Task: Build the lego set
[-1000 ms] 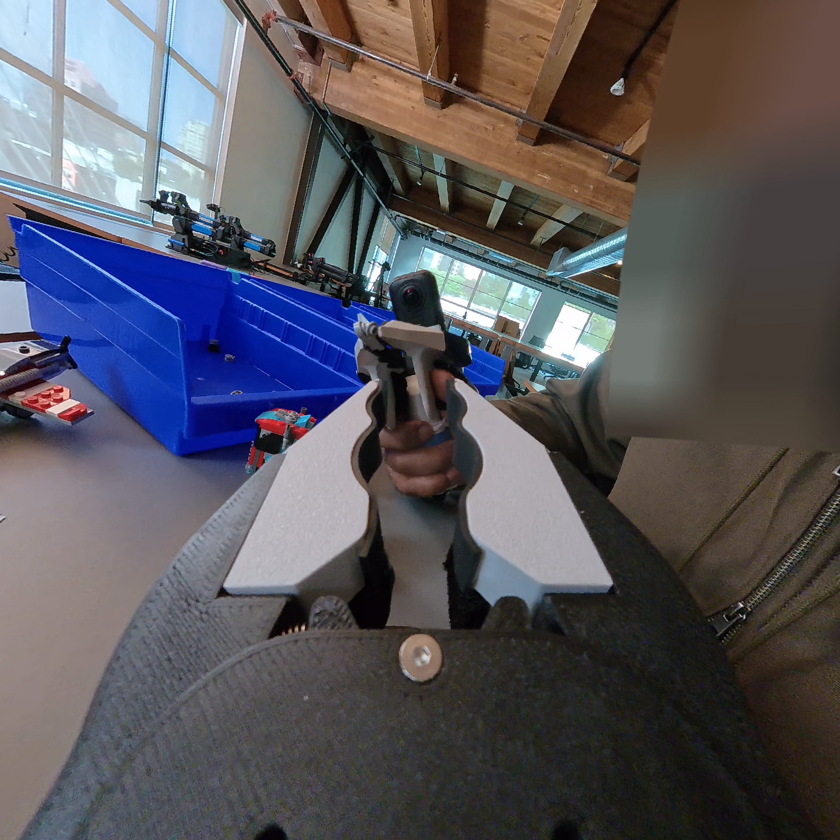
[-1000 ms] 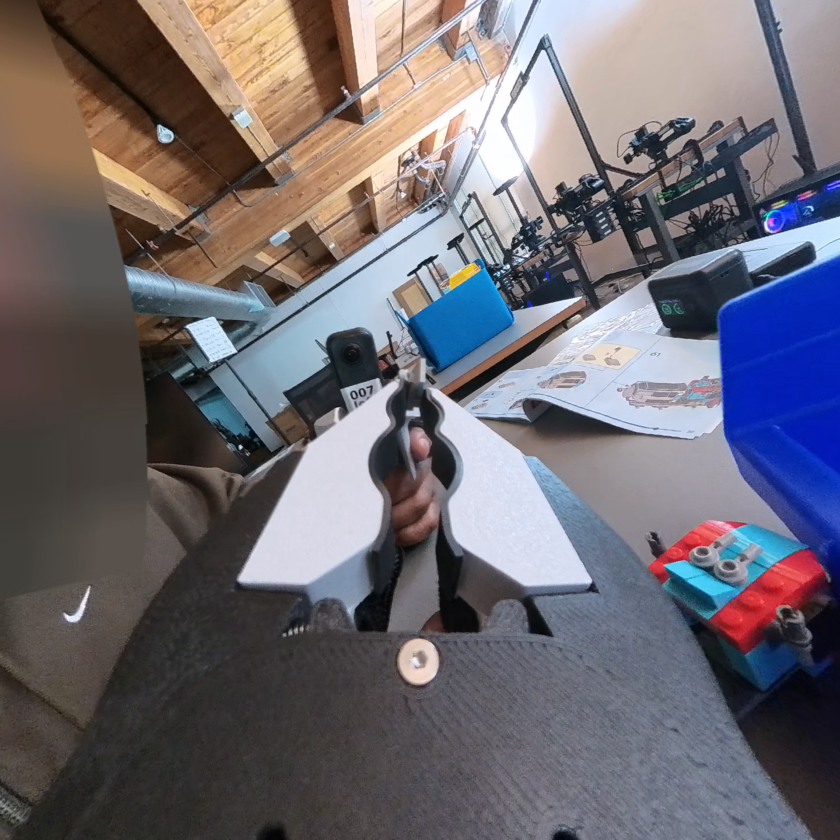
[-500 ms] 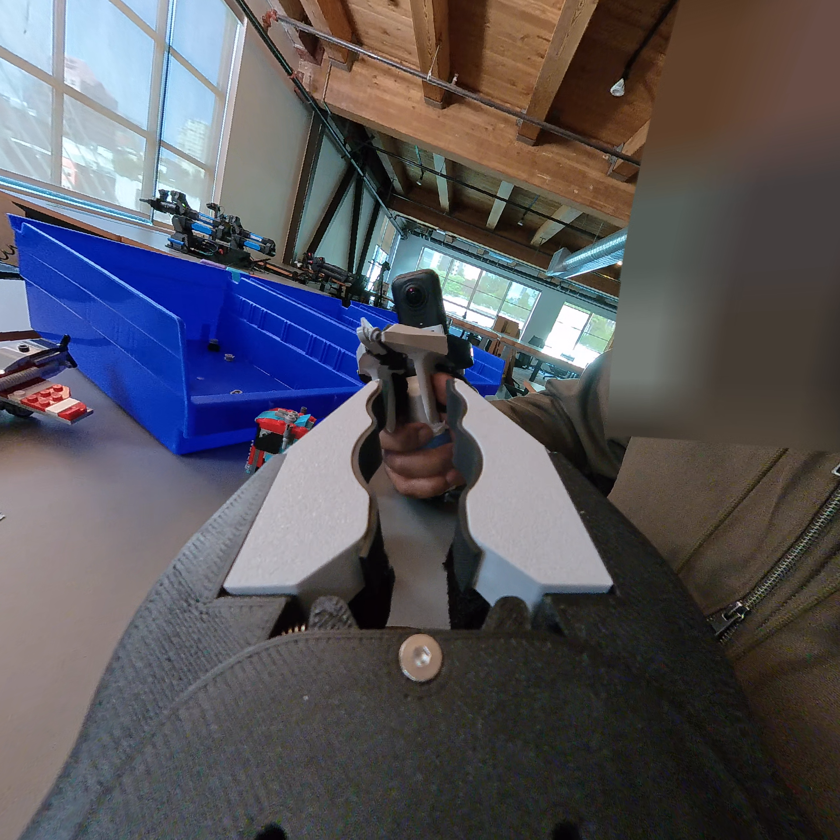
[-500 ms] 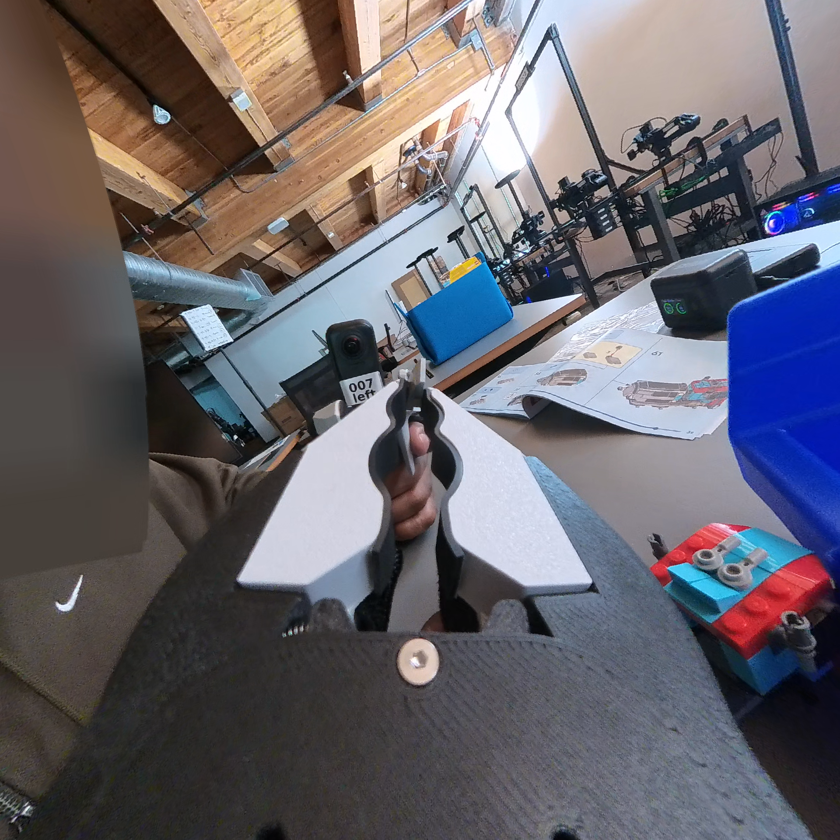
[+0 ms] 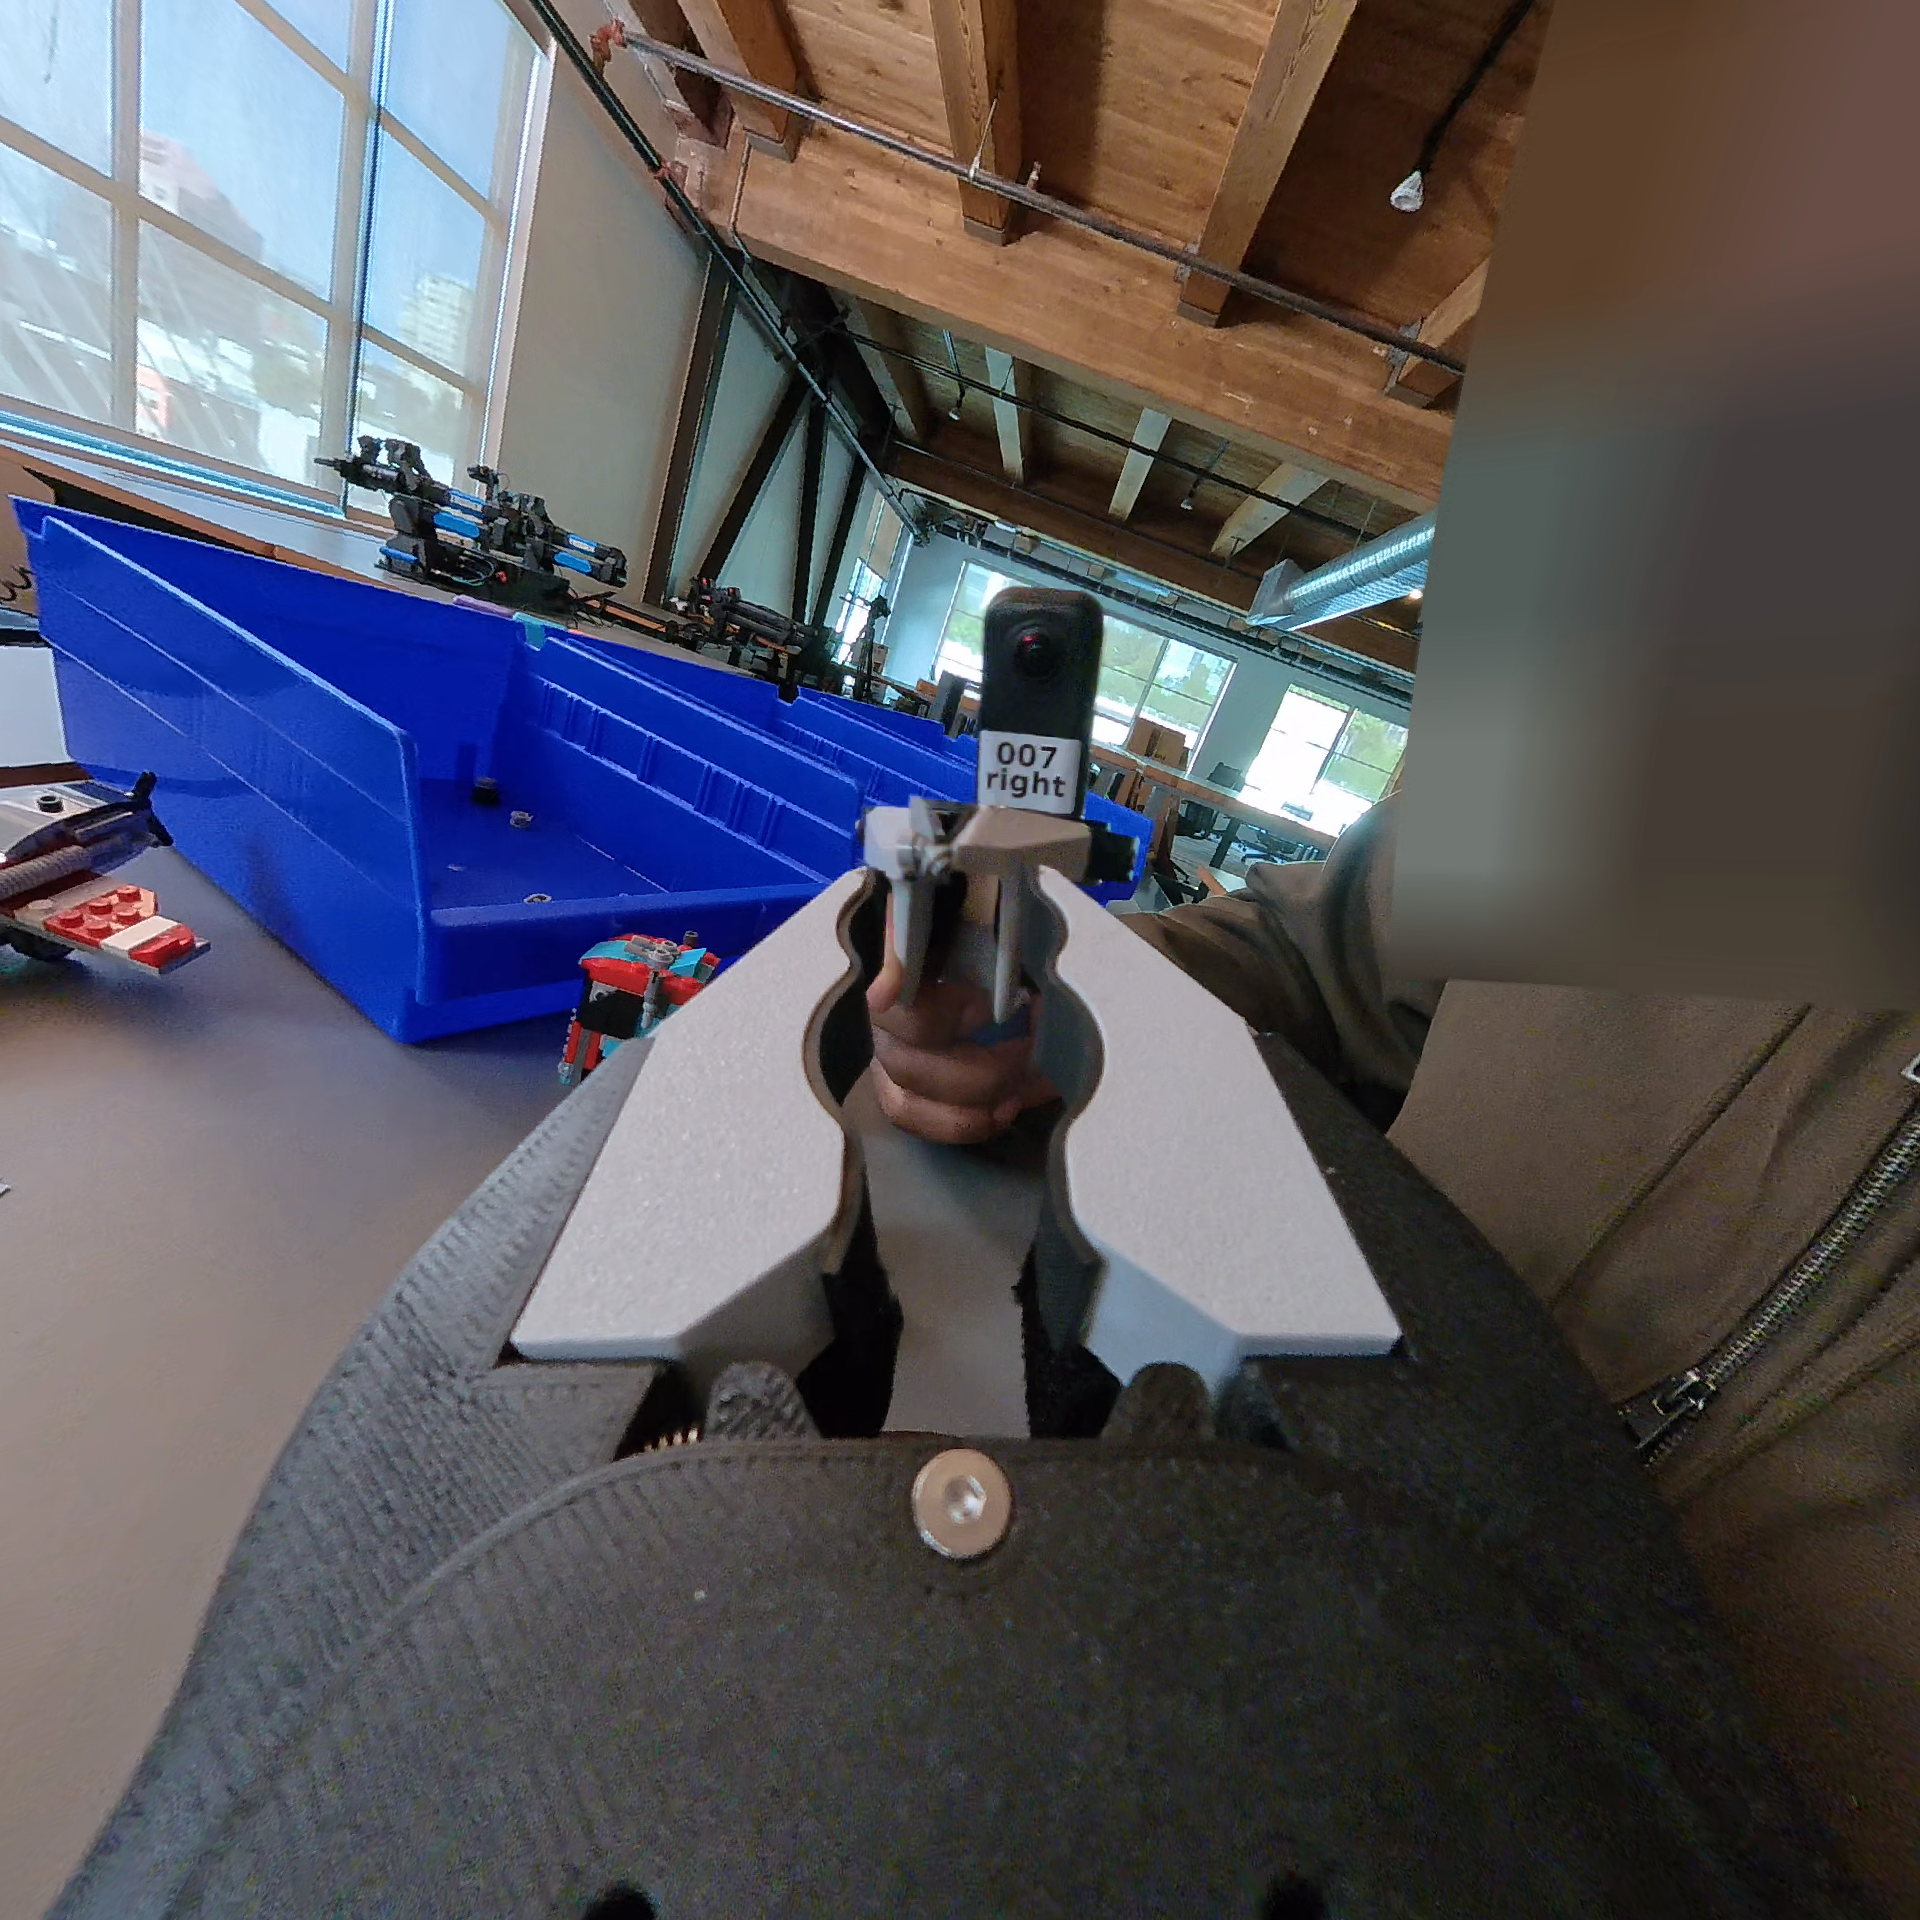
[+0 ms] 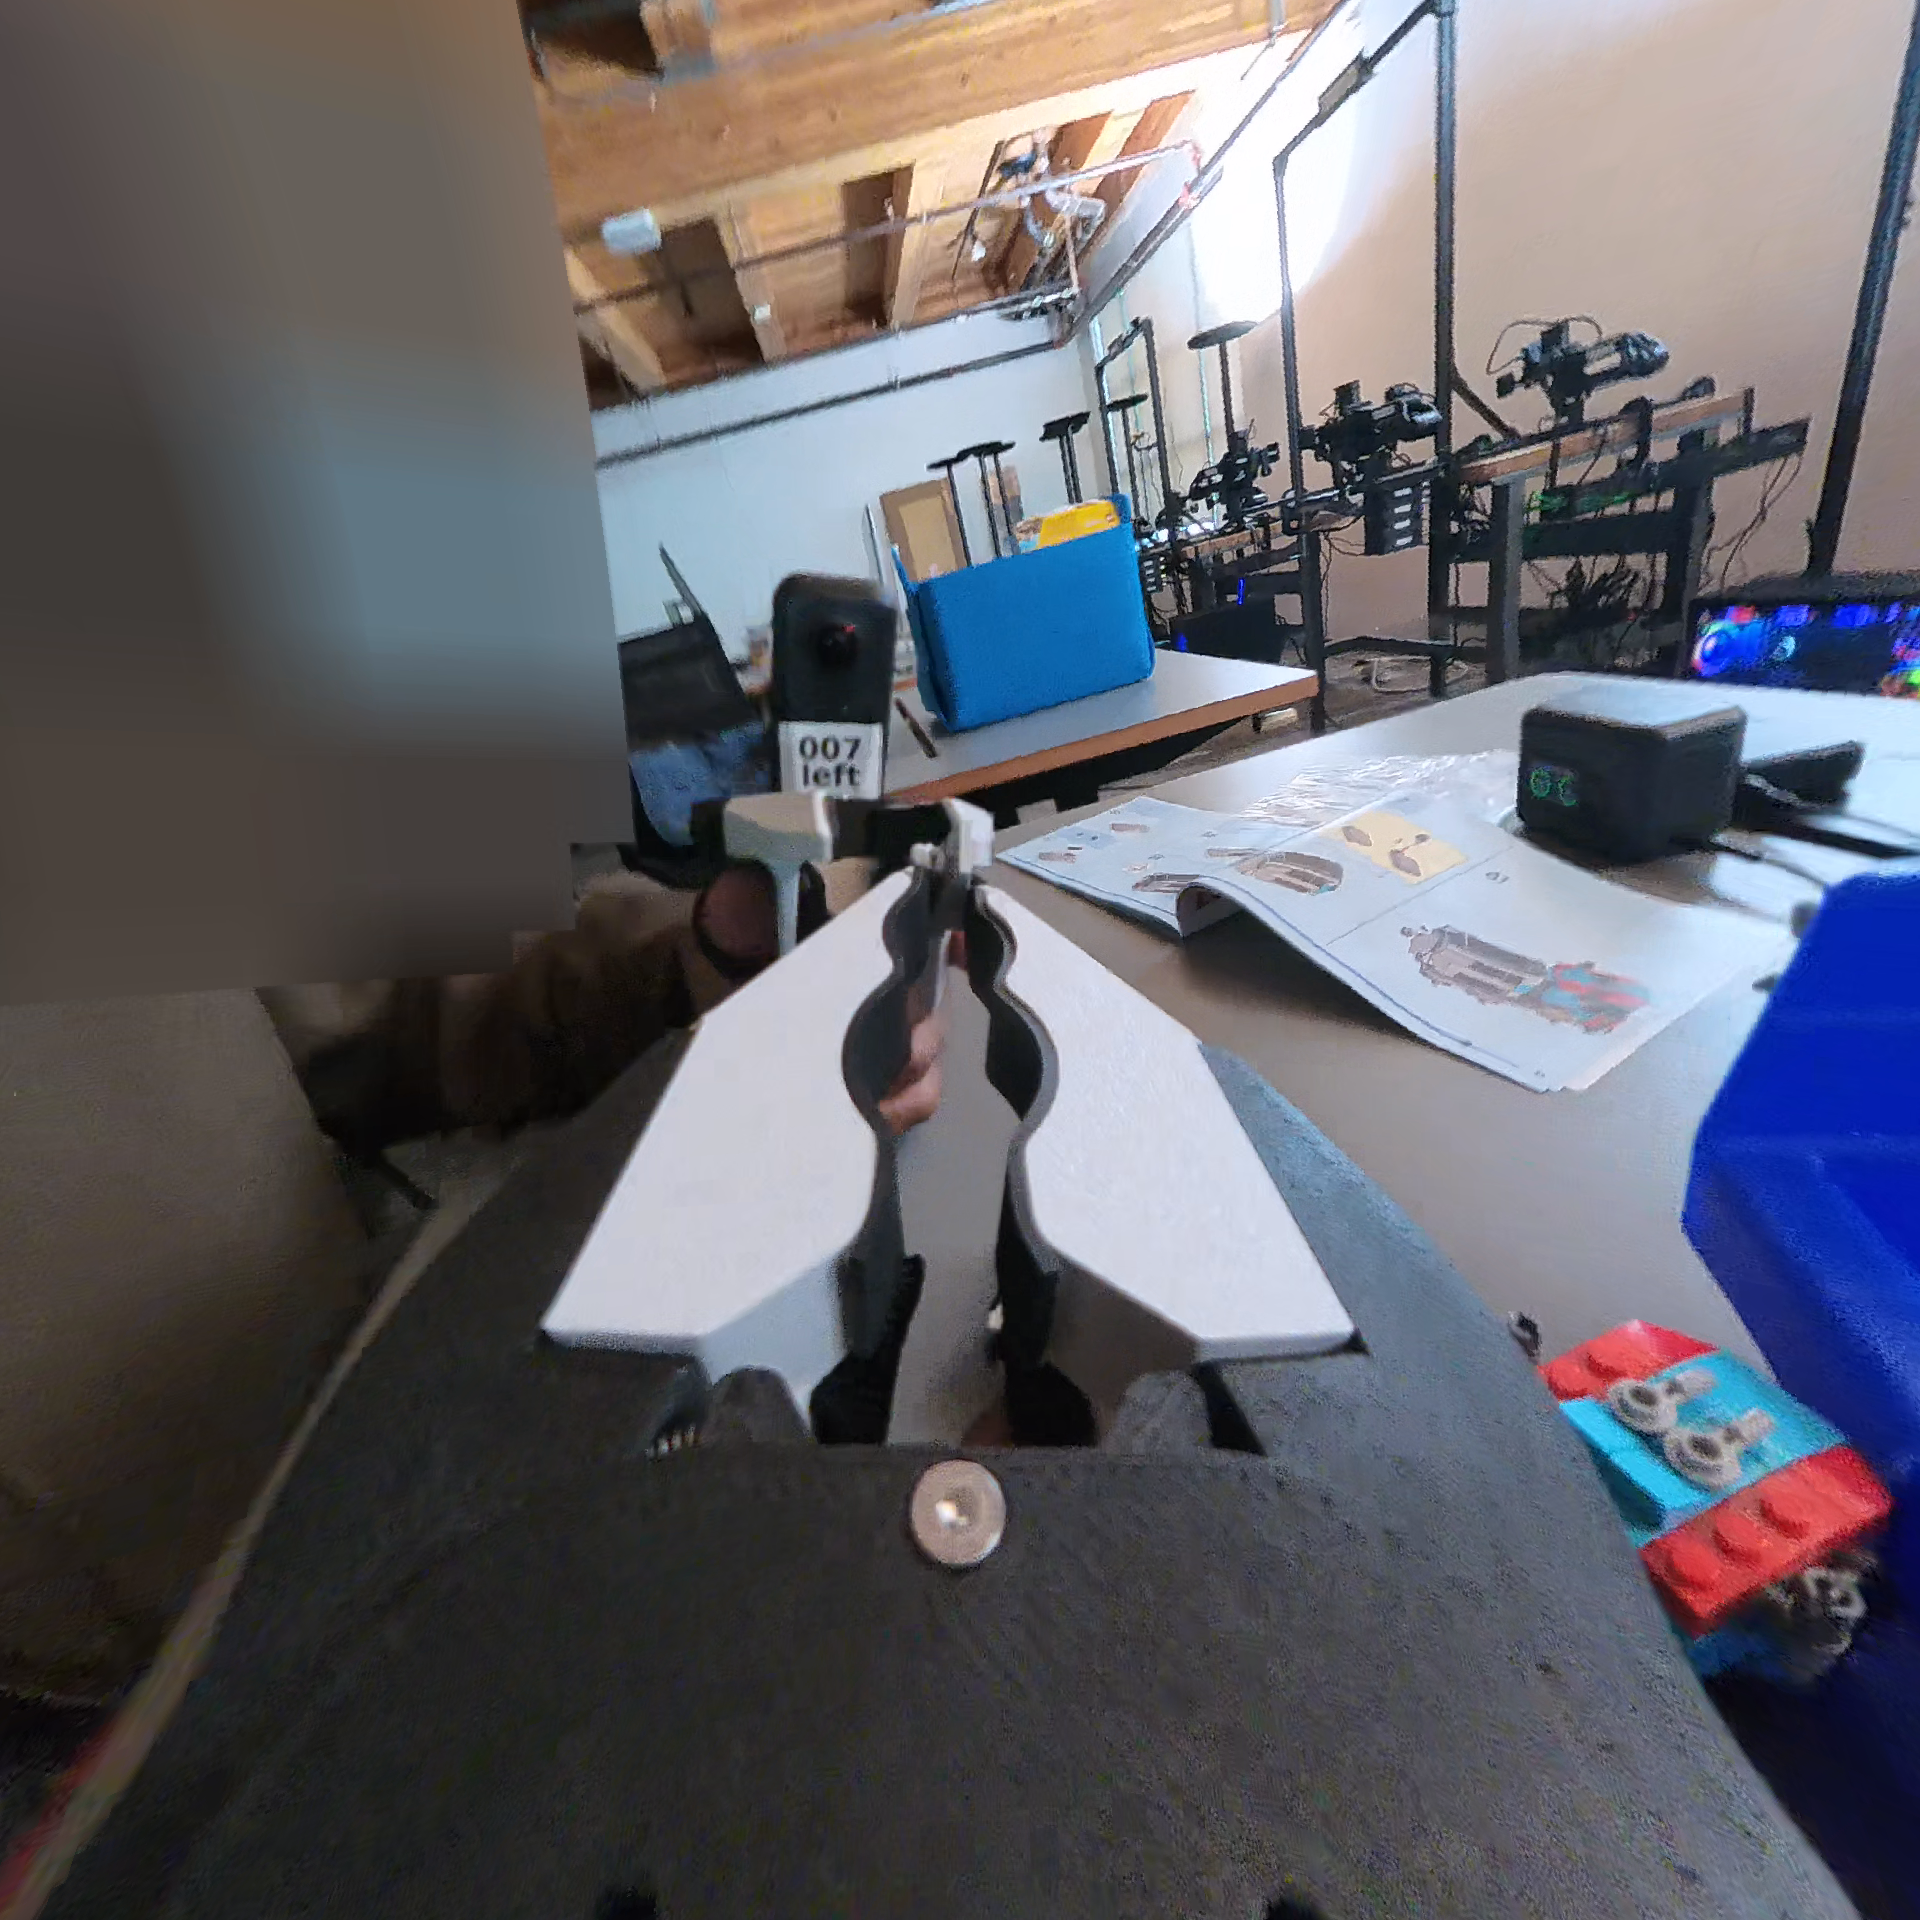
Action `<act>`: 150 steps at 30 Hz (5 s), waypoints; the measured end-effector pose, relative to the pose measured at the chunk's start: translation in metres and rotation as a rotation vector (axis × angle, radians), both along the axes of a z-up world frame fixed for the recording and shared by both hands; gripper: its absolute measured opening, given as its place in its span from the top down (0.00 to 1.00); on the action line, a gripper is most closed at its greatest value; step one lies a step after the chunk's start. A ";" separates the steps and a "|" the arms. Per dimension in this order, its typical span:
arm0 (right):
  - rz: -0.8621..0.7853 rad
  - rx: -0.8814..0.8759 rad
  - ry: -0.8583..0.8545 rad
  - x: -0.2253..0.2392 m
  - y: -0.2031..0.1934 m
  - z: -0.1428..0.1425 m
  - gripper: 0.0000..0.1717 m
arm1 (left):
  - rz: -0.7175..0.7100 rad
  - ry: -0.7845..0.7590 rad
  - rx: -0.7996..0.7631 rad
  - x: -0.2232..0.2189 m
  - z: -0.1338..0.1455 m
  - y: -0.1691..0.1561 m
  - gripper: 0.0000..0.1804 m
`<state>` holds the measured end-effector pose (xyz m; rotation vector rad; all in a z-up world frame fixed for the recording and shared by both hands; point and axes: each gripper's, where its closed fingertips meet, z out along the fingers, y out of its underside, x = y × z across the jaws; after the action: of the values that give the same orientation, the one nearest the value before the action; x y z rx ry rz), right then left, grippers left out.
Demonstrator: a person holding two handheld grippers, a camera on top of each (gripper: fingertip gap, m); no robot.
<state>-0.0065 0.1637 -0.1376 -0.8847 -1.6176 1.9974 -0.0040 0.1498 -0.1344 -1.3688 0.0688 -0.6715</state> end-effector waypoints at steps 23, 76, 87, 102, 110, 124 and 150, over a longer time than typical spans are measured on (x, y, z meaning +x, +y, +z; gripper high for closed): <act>-0.064 0.536 0.404 0.021 -0.023 -0.010 0.96 | 0.003 0.042 0.013 0.001 0.003 -0.006 0.85; -0.195 0.835 0.691 0.030 -0.044 -0.011 0.96 | 0.008 0.035 0.034 -0.001 0.008 -0.008 0.85; -0.199 0.854 0.704 0.030 -0.046 -0.012 0.96 | 0.006 0.034 0.035 -0.001 0.008 -0.008 0.85; -0.221 0.942 0.778 0.033 -0.052 -0.015 0.96 | 0.006 0.034 0.037 0.000 0.008 -0.009 0.85; -0.222 0.946 0.778 0.033 -0.052 -0.015 0.96 | 0.006 0.035 0.037 0.000 0.008 -0.009 0.85; -0.224 0.934 0.761 0.031 -0.049 -0.015 0.96 | 0.006 0.037 0.036 0.000 0.008 -0.009 0.85; 0.038 0.219 0.064 0.009 -0.018 -0.013 0.96 | -0.031 0.219 -0.050 0.009 -0.013 -0.008 0.89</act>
<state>0.0029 0.1452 -0.1502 -0.7062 -1.7871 1.8097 0.0053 0.1415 -0.1477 -1.4886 0.2496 -0.5500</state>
